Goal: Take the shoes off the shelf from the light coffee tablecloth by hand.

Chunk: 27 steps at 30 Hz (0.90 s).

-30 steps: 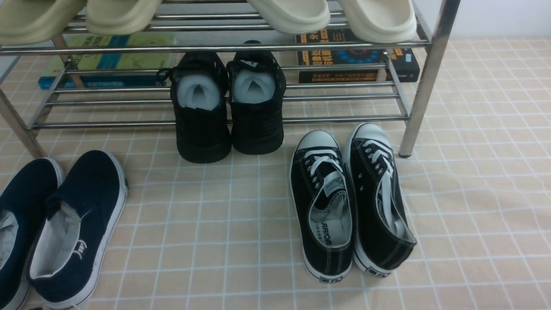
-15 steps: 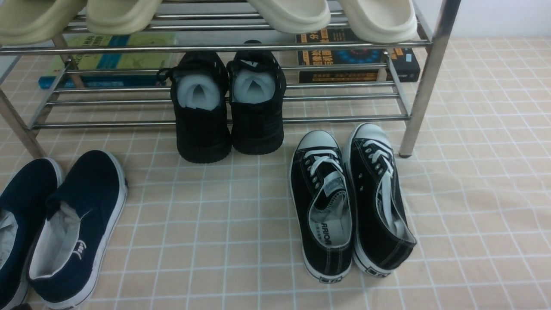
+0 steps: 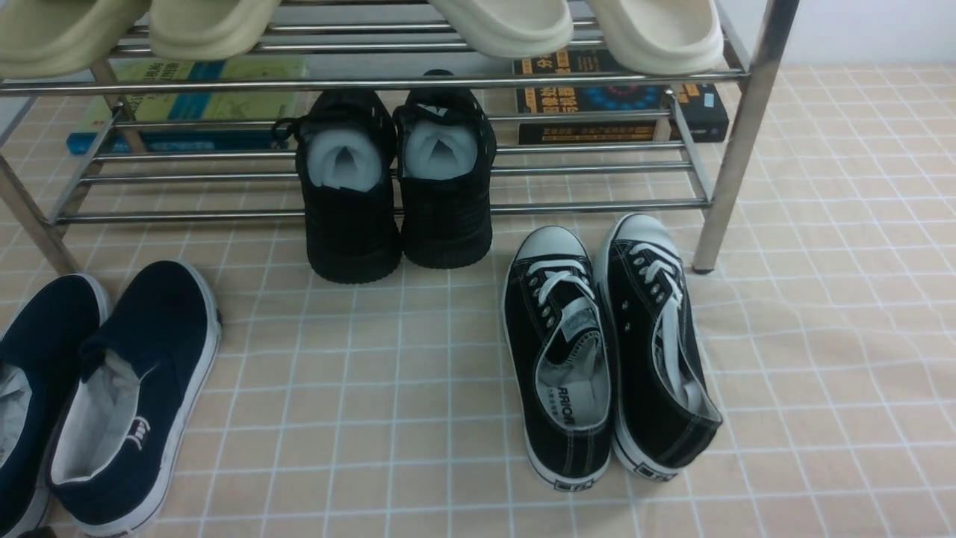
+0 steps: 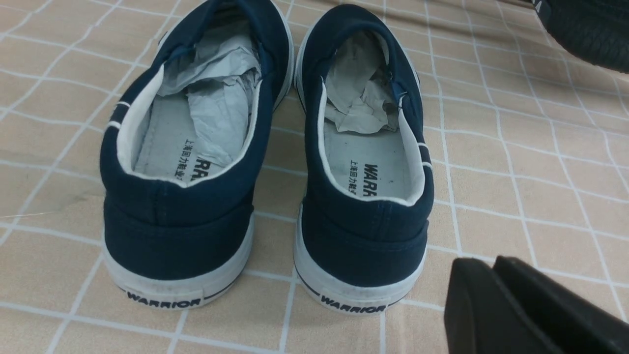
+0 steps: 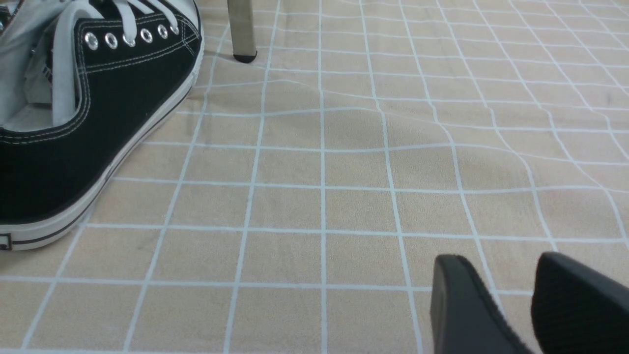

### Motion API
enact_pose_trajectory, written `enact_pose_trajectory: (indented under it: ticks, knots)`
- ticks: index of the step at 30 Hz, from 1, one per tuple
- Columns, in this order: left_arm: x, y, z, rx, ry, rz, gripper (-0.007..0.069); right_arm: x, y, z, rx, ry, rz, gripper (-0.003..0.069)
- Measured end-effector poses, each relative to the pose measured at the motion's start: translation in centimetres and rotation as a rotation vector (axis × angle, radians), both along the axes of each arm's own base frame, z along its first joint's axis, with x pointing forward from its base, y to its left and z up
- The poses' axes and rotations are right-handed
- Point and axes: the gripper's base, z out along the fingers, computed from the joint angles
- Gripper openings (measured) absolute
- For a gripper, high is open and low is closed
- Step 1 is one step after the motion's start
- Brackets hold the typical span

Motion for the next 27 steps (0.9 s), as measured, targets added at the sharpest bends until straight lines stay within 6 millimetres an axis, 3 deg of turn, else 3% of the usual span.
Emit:
enact_pose_trajectory:
  ticks: [27]
  knots:
    - [0.0,0.01,0.0,0.001,0.0,0.0,0.0082,0.0,0.0,0.0,0.0,0.0,0.0,0.0241]
